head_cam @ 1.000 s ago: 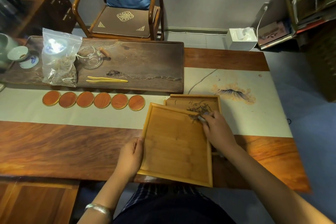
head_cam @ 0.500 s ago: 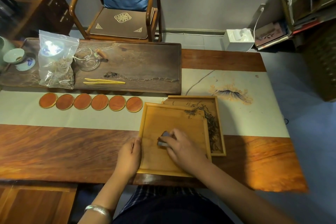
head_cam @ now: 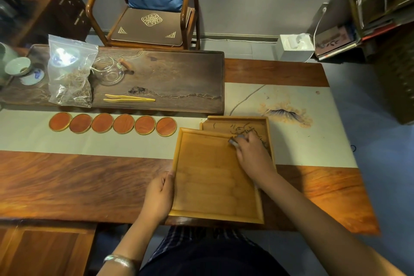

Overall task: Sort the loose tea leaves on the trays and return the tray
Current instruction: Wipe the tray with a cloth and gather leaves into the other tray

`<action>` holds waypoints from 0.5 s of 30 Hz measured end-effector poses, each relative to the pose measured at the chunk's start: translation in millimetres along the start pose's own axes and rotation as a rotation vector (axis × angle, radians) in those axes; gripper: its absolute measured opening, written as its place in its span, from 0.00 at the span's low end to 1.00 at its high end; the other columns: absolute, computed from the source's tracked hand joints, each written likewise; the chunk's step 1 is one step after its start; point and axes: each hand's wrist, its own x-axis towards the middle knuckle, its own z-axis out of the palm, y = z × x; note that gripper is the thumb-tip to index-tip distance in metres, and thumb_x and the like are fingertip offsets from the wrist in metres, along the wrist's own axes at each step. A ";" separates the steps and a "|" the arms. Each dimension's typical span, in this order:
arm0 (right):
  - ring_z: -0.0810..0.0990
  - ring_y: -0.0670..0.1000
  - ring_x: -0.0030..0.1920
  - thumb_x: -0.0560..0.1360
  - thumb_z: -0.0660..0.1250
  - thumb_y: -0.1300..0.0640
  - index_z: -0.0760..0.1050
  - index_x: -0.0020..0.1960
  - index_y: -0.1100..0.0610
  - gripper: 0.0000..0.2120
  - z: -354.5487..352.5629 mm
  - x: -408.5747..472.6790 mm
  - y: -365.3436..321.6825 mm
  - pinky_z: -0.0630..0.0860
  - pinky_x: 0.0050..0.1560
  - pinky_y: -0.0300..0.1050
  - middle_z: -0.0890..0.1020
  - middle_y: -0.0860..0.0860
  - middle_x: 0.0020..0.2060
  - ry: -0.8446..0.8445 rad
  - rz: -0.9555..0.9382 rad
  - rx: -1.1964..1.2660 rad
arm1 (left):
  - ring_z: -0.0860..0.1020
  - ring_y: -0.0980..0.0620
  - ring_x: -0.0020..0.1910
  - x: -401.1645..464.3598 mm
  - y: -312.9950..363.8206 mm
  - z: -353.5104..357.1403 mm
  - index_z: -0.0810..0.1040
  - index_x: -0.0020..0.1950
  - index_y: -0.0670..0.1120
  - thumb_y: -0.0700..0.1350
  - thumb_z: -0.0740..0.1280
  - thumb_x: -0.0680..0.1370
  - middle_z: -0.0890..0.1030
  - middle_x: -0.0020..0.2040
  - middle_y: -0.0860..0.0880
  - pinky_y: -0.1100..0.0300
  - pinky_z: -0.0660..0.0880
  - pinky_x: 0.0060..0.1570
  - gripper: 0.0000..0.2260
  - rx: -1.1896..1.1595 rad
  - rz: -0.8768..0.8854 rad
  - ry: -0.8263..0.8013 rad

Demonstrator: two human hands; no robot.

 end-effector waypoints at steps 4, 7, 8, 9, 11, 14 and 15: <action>0.74 0.52 0.47 0.80 0.59 0.55 0.74 0.61 0.57 0.12 -5.6 4.1 15.3 0.75 0.44 0.45 0.72 0.54 0.52 -0.024 0.089 -0.039 | 0.67 0.48 0.30 2.1 -3.3 -2.8 0.65 0.32 0.44 0.48 0.53 0.83 0.66 0.28 0.45 0.55 0.63 0.34 0.20 0.006 -0.029 -0.003; 0.73 0.51 0.49 0.80 0.58 0.56 0.74 0.62 0.57 0.13 -11.0 5.0 22.4 0.75 0.46 0.46 0.72 0.54 0.53 -0.034 0.119 -0.013 | 0.67 0.47 0.29 3.2 -4.7 -2.3 0.65 0.32 0.43 0.46 0.53 0.83 0.67 0.28 0.45 0.54 0.63 0.34 0.20 0.015 -0.037 -0.010; 0.73 0.51 0.50 0.80 0.58 0.56 0.73 0.62 0.57 0.13 -13.1 4.6 22.8 0.75 0.47 0.45 0.72 0.54 0.53 -0.027 0.120 0.001 | 0.66 0.48 0.29 3.3 -4.0 -1.6 0.64 0.31 0.44 0.46 0.53 0.83 0.66 0.28 0.45 0.54 0.62 0.33 0.20 0.014 -0.041 -0.005; 0.73 0.51 0.50 0.80 0.59 0.56 0.73 0.63 0.56 0.14 -14.9 3.3 21.6 0.75 0.47 0.45 0.72 0.54 0.53 -0.016 0.115 0.019 | 0.66 0.48 0.29 3.8 -3.3 -0.8 0.64 0.31 0.44 0.46 0.54 0.83 0.65 0.28 0.46 0.54 0.62 0.33 0.20 0.009 -0.048 -0.001; 0.72 0.49 0.49 0.79 0.60 0.56 0.72 0.64 0.56 0.15 -17.3 -1.3 13.9 0.74 0.46 0.43 0.71 0.52 0.53 0.000 0.067 0.057 | 0.66 0.48 0.29 5.1 -2.5 0.0 0.64 0.31 0.44 0.46 0.54 0.83 0.65 0.28 0.47 0.54 0.62 0.34 0.20 0.003 -0.063 0.005; 0.72 0.47 0.48 0.78 0.61 0.55 0.73 0.64 0.55 0.15 -13.8 -11.9 -10.3 0.74 0.45 0.40 0.71 0.50 0.52 -0.021 -0.093 0.105 | 0.66 0.49 0.30 7.1 0.1 -0.1 0.63 0.31 0.45 0.46 0.54 0.83 0.65 0.28 0.47 0.54 0.63 0.34 0.20 0.008 -0.064 -0.001; 0.72 0.47 0.48 0.78 0.62 0.55 0.73 0.63 0.54 0.14 -10.4 -14.9 -19.1 0.74 0.45 0.40 0.71 0.50 0.52 -0.033 -0.144 0.113 | 0.66 0.50 0.29 7.5 2.0 0.2 0.63 0.30 0.46 0.45 0.54 0.83 0.65 0.27 0.48 0.55 0.62 0.33 0.20 0.013 -0.056 -0.002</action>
